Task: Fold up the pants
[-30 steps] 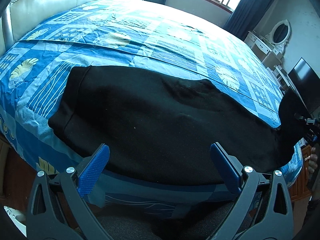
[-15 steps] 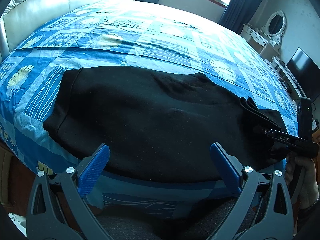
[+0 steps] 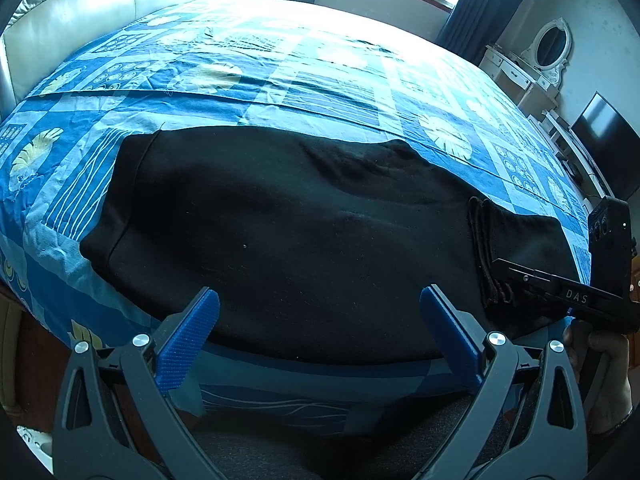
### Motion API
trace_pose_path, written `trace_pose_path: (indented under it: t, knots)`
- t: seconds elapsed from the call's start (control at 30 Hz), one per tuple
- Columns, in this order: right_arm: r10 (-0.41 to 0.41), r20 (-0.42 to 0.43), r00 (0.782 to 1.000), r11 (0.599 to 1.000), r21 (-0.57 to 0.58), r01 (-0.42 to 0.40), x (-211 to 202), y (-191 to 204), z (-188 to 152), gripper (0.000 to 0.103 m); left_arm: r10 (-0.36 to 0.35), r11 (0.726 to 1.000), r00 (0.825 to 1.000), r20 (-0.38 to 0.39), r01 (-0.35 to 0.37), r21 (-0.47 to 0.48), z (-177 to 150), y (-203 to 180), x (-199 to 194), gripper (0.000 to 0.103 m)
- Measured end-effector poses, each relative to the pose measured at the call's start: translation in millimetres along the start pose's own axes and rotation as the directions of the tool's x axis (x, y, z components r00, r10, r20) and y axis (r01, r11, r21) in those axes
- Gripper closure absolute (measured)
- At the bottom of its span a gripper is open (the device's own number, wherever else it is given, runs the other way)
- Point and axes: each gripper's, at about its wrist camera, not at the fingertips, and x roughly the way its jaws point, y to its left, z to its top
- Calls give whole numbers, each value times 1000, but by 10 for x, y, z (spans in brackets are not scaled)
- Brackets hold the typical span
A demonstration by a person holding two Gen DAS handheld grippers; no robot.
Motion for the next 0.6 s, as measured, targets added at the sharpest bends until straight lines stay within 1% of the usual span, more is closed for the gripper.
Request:
trace_pose_path:
  t: [0.13, 0.23, 0.43, 0.6]
  knots:
    - [30, 4, 1000, 999, 43, -30, 24, -51, -14, 53, -3, 1000, 1000, 3, 3, 0, 2, -7, -2, 3]
    - [45, 9, 999, 997, 55, -45, 34, -61, -26, 50, -2, 1000, 1000, 2, 2, 4, -1, -21, 2, 3]
    - [28, 11, 1000, 999, 28, -29, 67, -5, -31, 45, -2, 1000, 1000, 3, 2, 11, -7, -39, 3, 3]
    - [41, 21, 999, 999, 33, -42, 74, -21, -46, 43, -1, 1000, 1000, 4, 1, 13, -7, -39, 2, 3]
